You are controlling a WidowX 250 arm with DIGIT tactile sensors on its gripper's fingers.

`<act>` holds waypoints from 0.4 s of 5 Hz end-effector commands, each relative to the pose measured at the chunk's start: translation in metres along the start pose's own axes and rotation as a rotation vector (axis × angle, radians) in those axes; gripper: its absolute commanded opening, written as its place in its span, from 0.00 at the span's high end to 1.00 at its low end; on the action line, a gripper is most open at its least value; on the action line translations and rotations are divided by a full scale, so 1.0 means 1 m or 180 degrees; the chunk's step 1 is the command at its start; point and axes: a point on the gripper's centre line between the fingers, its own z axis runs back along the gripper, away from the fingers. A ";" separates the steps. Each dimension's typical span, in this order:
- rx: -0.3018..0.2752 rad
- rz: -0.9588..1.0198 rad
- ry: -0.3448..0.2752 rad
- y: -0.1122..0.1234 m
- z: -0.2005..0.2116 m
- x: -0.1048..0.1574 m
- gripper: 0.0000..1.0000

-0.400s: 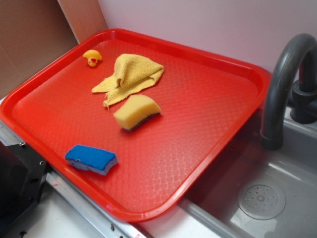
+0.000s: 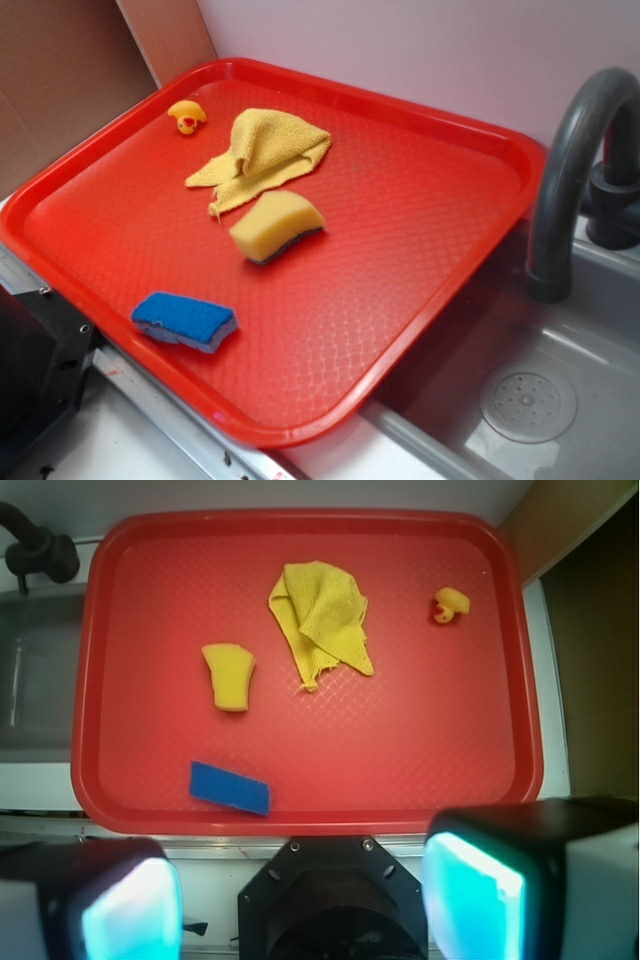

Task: Grab the yellow duck.

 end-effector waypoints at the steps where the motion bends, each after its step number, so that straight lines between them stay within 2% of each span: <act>1: 0.0307 0.1499 -0.0853 0.025 -0.004 0.009 0.00; 2: 0.0589 0.2215 -0.0978 0.046 -0.022 0.022 0.00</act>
